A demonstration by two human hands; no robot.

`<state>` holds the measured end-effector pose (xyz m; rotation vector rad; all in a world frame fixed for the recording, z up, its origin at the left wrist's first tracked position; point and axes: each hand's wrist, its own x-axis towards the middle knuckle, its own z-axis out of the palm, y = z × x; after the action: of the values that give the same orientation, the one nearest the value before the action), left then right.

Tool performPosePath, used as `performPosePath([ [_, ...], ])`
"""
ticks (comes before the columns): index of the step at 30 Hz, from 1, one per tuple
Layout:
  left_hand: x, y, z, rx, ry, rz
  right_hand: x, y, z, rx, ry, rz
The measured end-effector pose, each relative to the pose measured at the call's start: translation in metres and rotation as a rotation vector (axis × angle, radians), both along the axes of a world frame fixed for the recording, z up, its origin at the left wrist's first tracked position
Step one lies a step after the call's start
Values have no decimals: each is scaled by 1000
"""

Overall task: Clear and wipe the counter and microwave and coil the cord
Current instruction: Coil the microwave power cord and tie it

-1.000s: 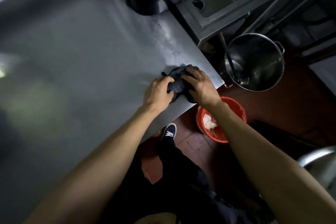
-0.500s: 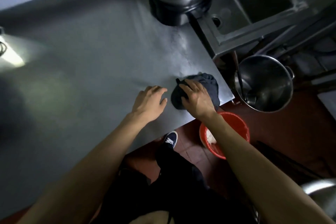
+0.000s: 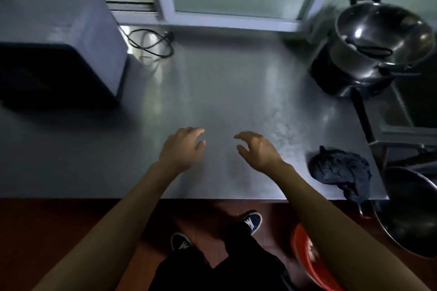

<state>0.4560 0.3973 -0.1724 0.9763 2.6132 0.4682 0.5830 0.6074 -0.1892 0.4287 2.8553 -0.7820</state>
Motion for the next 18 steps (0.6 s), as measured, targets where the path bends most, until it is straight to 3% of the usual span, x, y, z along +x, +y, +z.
performPosePath([
  [9, -26, -151, 24, 36, 5, 181, -61, -122, 24, 10, 14, 141],
  [18, -53, -209, 22, 73, -23, 273, -105, -181, 31, -22, -2, 191],
])
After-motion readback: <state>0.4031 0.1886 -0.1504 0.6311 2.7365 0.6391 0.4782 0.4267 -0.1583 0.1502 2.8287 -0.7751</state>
